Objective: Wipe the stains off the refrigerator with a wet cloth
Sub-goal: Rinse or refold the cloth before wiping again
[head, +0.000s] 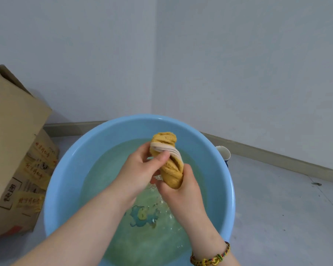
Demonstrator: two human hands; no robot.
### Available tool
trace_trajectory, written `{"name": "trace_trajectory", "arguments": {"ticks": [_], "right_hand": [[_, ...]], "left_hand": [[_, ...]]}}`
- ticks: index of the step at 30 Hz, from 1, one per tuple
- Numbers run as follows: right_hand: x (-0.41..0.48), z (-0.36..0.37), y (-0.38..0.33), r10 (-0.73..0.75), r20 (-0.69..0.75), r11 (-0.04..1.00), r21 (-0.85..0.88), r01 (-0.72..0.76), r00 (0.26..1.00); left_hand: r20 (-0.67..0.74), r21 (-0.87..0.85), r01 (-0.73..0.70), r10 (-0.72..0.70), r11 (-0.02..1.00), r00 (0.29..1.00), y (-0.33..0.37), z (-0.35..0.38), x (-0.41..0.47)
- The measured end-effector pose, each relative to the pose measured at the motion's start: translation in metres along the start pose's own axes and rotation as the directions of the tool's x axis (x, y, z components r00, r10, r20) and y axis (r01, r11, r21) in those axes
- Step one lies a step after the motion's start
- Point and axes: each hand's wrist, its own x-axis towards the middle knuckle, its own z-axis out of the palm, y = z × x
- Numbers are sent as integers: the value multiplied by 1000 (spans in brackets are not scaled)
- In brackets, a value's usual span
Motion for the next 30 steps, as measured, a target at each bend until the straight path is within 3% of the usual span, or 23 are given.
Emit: {"name": "trace_trajectory", "arguments": {"ticks": [4,7,11,15,20,27,30], "right_hand": [[-12,-27,-41,-65,128,997,-44,71,990],[-22,-55,-96,-136,-12,989,49,137,991],[-57,-94,-170,-70,-108,962,256,96,992],[-88,-143,-237,-3,-128,949,314,44,992],[-146,-201,-310,74,-317,939,342,41,945],[-236,-297,-355,313,-489,801,597,50,814],[-290,-353,-360,450,-447,597,794,111,773]], "left_hand": [[-124,-30,25,-29,999,992,43,0,-16],[-109,-46,18,-23,999,994,99,12,-28],[-43,-16,81,-81,997,996,188,38,-55],[80,3,121,-121,993,989,273,58,-86],[216,46,190,-195,981,957,368,89,-125],[344,39,185,-187,982,920,441,173,-161],[503,44,202,-197,978,842,459,234,-189]]}}
